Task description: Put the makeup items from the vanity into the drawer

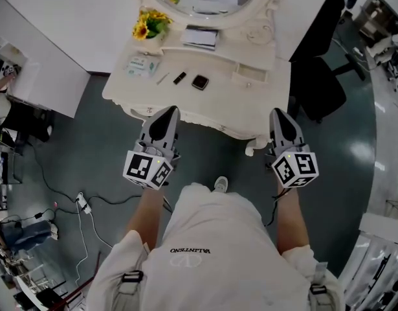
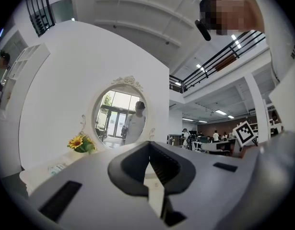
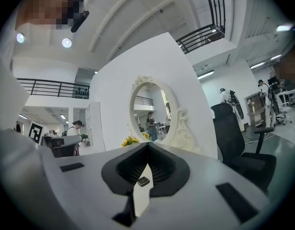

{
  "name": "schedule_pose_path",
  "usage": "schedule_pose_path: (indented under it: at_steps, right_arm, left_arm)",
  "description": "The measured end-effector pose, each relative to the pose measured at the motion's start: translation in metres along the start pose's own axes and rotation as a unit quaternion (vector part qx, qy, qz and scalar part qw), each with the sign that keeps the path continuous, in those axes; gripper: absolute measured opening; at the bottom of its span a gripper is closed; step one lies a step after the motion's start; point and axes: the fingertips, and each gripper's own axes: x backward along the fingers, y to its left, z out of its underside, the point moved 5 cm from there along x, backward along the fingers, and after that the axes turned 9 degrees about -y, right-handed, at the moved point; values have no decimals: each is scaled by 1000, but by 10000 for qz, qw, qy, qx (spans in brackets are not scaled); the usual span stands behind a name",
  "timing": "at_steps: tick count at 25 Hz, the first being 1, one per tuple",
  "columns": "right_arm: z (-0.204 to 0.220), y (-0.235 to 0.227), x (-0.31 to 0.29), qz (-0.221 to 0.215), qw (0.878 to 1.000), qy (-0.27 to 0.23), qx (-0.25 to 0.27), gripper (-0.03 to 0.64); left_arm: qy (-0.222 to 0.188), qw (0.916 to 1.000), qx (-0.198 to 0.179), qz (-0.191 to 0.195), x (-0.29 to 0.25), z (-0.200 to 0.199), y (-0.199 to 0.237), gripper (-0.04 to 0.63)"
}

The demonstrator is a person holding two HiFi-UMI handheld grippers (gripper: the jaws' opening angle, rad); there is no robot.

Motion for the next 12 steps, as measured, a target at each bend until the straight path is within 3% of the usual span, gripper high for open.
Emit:
schedule_pose_path:
  at_steps: [12]
  right_arm:
    - [30,-15,-38,-135,9993,320,-161,11]
  left_arm:
    - [463,9989,-35,-114,-25,42,18,2]
